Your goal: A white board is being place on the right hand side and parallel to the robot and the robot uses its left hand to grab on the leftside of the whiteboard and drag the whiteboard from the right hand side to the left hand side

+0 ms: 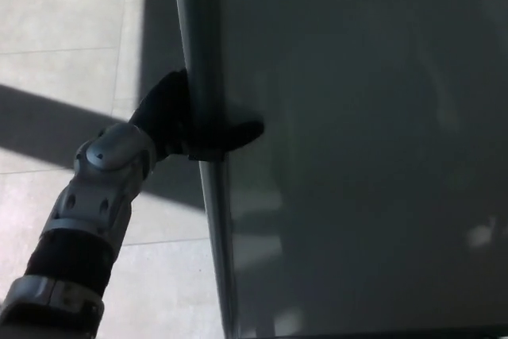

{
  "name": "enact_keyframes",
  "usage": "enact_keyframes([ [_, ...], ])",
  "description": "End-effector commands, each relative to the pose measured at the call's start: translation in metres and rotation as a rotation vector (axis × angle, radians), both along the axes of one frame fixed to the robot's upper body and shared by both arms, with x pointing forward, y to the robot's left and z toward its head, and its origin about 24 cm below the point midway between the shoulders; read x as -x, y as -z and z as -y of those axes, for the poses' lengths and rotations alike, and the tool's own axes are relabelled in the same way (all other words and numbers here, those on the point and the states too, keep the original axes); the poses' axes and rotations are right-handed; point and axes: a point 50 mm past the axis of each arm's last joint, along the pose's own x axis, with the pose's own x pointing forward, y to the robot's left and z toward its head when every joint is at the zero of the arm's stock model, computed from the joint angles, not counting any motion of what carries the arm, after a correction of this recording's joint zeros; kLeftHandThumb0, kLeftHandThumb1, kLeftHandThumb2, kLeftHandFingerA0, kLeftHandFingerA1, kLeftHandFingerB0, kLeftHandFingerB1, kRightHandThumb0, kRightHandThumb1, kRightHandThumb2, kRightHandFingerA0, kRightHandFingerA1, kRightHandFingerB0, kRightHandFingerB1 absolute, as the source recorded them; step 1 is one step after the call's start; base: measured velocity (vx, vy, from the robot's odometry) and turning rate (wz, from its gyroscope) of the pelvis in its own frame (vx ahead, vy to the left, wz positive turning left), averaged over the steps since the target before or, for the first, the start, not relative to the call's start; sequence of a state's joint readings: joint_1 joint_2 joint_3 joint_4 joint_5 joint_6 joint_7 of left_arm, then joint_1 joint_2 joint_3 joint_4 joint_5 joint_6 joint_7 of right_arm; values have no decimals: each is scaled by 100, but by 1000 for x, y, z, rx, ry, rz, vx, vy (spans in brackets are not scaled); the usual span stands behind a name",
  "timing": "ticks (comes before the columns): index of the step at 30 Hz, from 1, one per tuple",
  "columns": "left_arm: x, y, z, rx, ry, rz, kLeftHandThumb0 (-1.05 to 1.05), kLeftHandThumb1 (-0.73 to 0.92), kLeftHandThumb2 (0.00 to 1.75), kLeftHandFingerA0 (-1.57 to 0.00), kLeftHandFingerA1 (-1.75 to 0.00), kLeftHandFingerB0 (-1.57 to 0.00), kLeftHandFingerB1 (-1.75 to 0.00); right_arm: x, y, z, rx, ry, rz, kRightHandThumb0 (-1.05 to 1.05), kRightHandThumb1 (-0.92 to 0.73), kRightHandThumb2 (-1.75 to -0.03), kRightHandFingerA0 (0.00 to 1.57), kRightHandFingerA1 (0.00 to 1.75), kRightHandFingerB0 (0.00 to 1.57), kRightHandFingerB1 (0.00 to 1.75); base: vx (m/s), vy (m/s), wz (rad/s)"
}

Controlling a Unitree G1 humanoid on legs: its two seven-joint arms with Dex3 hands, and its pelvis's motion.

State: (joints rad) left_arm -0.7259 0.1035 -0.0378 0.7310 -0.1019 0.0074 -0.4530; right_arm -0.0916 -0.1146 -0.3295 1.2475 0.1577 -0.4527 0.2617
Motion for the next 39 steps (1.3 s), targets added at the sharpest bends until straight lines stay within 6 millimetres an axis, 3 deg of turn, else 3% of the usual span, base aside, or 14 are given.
enact_keyframes([
  [1, 0, -7, -43, -3, 138, -97, -31, 76, 62, -97, -147, -82, -127, 2, -2, 5, 25, 3, 4, -29, -92, -70, 80, 56, 37, 32, 0, 0, 0],
  [5, 0, -13, -64, -48, 133, -169, -27, 76, 66, -80, -160, -69, -119, -3, -3, 5, 18, 4, 14, -29, -92, -71, 82, 57, 37, 33, 0, 0, 0],
  [6, 0, -16, -70, -60, 131, -186, -28, 78, 64, -72, -165, -58, -130, -4, -4, 5, 19, 4, 18, -29, -92, -71, 80, 57, 37, 33, 0, 0, 0],
  [8, -3, -24, -75, -61, 129, -184, -27, 78, 62, -70, -168, -59, -134, -12, -6, 3, 15, 8, 30, -29, -92, -72, 79, 57, 37, 33, 0, 0, 0],
  [9, -3, -27, -80, -32, 126, -203, -33, 65, 86, -102, -140, -69, -115, -15, -7, 2, 12, 8, 36, -29, -92, -71, 79, 57, 37, 33, 0, 0, 0],
  [10, 0, -29, -88, -23, 135, -196, -29, 66, 86, -107, -144, -76, -121, -17, -8, 2, 16, 8, 41, -30, -92, -70, 80, 57, 38, 33, 0, 0, 0],
  [11, 2, -29, -93, -21, 140, -197, -17, 80, 60, -76, -173, -68, -147, -16, -7, 1, 16, 8, 40, -29, -92, -70, 82, 57, 38, 33, 0, 0, 0],
  [16, 14, -25, -114, -60, 136, -192, -12, 81, 63, -78, -166, -72, -146, -8, -4, 2, 11, 9, 23, -30, -92, -69, 81, 55, 37, 32, 0, 0, 0],
  [17, 18, -25, -128, -62, 110, -196, -23, 68, 89, -106, -141, -81, -121, -11, -6, 2, 26, 4, 30, -30, -92, -70, 80, 56, 37, 32, 0, 0, 0],
  [18, 20, -28, -135, -38, 94, -202, -22, 66, 89, -111, -142, -85, -121, -14, -7, 2, 22, 2, 38, -31, -92, -70, 78, 55, 36, 32, 0, 0, 0],
  [19, 22, -29, -142, -44, 74, -209, -13, 80, 63, -81, -168, -78, -141, -15, -7, 2, 25, 1, 39, -30, -92, -70, 78, 56, 36, 32, 0, 0, 0],
  [30, 48, -41, -203, -119, -51, -217, -9, 84, 63, -80, -169, -71, -145, -16, -7, 1, -3, 19, 46, -31, -92, -69, 80, 56, 36, 32, 0, 0, 0],
  [34, 59, -45, -222, -99, -105, -234, -7, 87, 61, -65, -172, -69, -134, -16, -7, 1, -2, 18, 46, -31, -92, -69, 83, 57, 37, 32, 0, 0, 0],
  [39, 75, -48, -245, -82, -172, -263, 0, 91, 58, -71, -174, -70, -144, -18, -8, 2, 5, 12, 44, -30, -92, -69, 82, 56, 37, 32, 0, 0, 0],
])
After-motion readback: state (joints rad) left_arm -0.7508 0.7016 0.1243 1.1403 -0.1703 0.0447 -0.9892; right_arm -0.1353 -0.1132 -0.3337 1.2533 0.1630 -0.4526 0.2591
